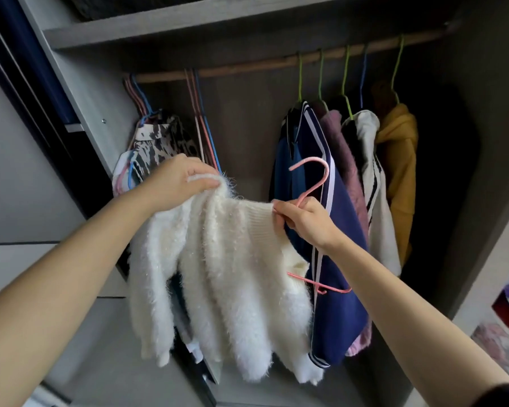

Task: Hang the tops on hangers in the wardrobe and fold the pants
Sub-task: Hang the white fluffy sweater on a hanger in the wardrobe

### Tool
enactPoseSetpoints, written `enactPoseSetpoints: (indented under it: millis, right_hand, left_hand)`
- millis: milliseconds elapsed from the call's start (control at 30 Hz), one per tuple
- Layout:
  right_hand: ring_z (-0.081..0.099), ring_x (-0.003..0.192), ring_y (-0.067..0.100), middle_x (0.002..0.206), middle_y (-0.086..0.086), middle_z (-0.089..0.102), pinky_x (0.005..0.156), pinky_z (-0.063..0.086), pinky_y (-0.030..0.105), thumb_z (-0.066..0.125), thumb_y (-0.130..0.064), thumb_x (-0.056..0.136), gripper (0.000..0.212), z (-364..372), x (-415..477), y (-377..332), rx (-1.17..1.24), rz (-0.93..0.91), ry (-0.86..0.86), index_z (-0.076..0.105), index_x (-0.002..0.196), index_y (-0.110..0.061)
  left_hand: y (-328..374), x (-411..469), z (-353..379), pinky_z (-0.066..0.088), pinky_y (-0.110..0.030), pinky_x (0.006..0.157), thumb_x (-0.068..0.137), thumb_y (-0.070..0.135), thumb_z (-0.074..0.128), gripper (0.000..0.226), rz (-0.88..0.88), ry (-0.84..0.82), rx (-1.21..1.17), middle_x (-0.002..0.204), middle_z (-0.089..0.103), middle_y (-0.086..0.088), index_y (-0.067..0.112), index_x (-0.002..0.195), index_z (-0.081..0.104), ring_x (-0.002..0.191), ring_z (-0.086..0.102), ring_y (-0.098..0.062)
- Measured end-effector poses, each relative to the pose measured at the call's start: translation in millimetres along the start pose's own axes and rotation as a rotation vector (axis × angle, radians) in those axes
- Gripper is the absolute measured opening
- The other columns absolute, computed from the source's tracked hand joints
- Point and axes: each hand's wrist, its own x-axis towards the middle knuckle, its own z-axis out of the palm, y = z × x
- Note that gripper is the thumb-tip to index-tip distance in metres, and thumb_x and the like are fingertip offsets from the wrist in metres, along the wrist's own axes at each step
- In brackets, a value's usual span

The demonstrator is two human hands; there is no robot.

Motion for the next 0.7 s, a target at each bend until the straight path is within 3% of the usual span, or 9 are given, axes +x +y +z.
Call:
enactPoseSetpoints:
  millis: [67,167,233,300,367,433,533,633,700]
  right_hand:
    - [0.031,0.042,0.006,0.045,-0.005,0.036,0.047,0.03,0.01,0.053,-0.033,0.1,0.056,-3,1,-2,-0.017,0.005,0.046,0.061,0.056,-0.001]
    - [0.033,0.044,0.006,0.046,-0.005,0.04,0.051,0.034,0.012,0.052,-0.035,0.1,0.056,-8,0,-1,-0.043,0.022,0.069,0.064,0.056,-0.002]
    - [0.038,0.049,0.007,0.049,-0.004,0.048,0.058,0.038,0.013,0.053,-0.035,0.1,0.054,-12,-1,0,-0.064,0.024,0.076,0.066,0.055,-0.007]
    - [0.041,0.054,0.011,0.055,0.009,0.052,0.062,0.04,0.016,0.053,-0.038,0.099,0.054,-15,-4,1,-0.115,0.017,0.07,0.067,0.055,-0.011]
    - [0.042,0.056,0.016,0.062,0.019,0.056,0.061,0.041,0.016,0.053,-0.04,0.099,0.053,-17,-6,1,-0.165,0.017,0.074,0.069,0.056,-0.013]
    - [0.044,0.052,0.012,0.057,0.01,0.06,0.059,0.04,0.013,0.053,-0.039,0.1,0.053,-18,-9,2,-0.205,0.021,0.096,0.071,0.057,-0.014]
    - [0.045,0.042,0.004,0.043,-0.016,0.052,0.056,0.038,0.012,0.052,-0.037,0.101,0.052,-20,-14,3,-0.272,0.029,0.134,0.071,0.058,-0.016]
    - [0.045,0.039,0.003,0.04,-0.021,0.048,0.054,0.035,0.016,0.051,-0.036,0.102,0.051,-20,-18,4,-0.314,0.057,0.156,0.071,0.059,-0.018]
    - [0.042,0.039,0.005,0.04,-0.018,0.049,0.055,0.038,0.025,0.051,-0.037,0.102,0.052,-21,-19,5,-0.328,0.077,0.165,0.071,0.058,-0.018]
  left_hand:
    - [4,-3,18,0.034,-0.034,0.092,0.099,0.042,0.041,0.036,0.032,-0.014,0.329,0.105,0.066,0.011,0.025,0.113,0.069,0.104,0.05,-0.017]
    - [13,-13,42,0.032,-0.036,0.091,0.096,0.046,0.02,0.05,-0.018,-0.012,0.296,0.107,0.064,0.002,0.02,0.117,0.057,0.104,0.058,-0.024]
    - [12,-19,53,0.042,-0.037,0.091,0.092,0.067,0.027,0.056,-0.039,-0.029,0.142,0.115,0.063,0.009,0.027,0.119,0.055,0.105,0.06,-0.017]
    - [7,-21,56,0.047,-0.037,0.093,0.081,0.079,0.045,0.054,-0.043,-0.046,0.057,0.117,0.06,0.021,0.039,0.114,0.059,0.108,0.058,-0.007]
    - [4,-20,60,0.049,-0.039,0.093,0.077,0.069,0.063,0.032,-0.029,-0.046,-0.016,0.106,0.059,0.024,0.048,0.101,0.064,0.103,0.059,-0.003]
    - [3,-20,65,0.05,-0.042,0.089,0.078,0.052,0.072,0.014,0.0,-0.025,-0.022,0.101,0.056,0.025,0.051,0.089,0.062,0.097,0.059,-0.001]
    - [1,-21,75,0.052,-0.041,0.08,0.08,0.042,0.073,0.02,0.011,0.006,0.063,0.104,0.051,0.028,0.045,0.087,0.055,0.091,0.058,-0.001]
    - [3,-27,88,0.051,-0.033,0.079,0.083,0.031,0.073,0.023,0.08,0.096,0.113,0.107,0.052,0.027,0.043,0.097,0.059,0.096,0.054,-0.001]
    - [3,-32,99,0.048,-0.028,0.083,0.085,0.016,0.074,0.034,0.162,0.147,0.119,0.11,0.057,0.024,0.036,0.112,0.069,0.101,0.052,-0.005]
